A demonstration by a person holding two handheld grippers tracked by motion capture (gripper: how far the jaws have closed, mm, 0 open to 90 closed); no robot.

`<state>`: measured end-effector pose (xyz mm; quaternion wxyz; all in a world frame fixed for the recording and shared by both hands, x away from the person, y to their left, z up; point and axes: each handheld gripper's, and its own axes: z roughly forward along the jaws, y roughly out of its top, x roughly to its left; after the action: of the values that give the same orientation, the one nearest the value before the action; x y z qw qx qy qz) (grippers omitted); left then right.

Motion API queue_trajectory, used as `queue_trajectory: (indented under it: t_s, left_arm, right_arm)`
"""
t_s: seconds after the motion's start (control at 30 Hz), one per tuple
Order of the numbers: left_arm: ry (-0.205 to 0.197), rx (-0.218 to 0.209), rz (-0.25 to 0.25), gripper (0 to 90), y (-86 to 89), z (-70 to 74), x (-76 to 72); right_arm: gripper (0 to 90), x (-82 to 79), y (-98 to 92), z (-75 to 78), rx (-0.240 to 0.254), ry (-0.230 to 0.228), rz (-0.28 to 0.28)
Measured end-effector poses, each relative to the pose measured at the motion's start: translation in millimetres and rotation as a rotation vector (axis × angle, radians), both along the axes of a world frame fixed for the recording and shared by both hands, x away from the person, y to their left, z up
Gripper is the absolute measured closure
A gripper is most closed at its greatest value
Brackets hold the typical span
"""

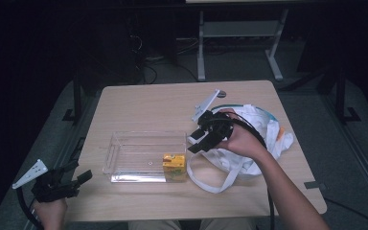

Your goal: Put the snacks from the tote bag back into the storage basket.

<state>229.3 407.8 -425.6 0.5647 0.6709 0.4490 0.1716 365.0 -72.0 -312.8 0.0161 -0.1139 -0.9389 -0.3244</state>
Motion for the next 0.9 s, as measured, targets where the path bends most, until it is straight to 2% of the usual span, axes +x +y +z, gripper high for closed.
queue_trajectory:
  t_s: [0.63,0.9]
  left_arm:
    - [-0.001,0.001,0.002,13.0,0.9,0.0,-0.6]
    - [0.001,0.001,0.002,13.0,0.9,-0.1,-0.6]
  right_arm:
    - [44.8,0.1,-22.9,1.8,0.003,0.001,-0.048]
    - [44.8,1.2,-36.0,-4.0,0.005,0.000,-0.074]
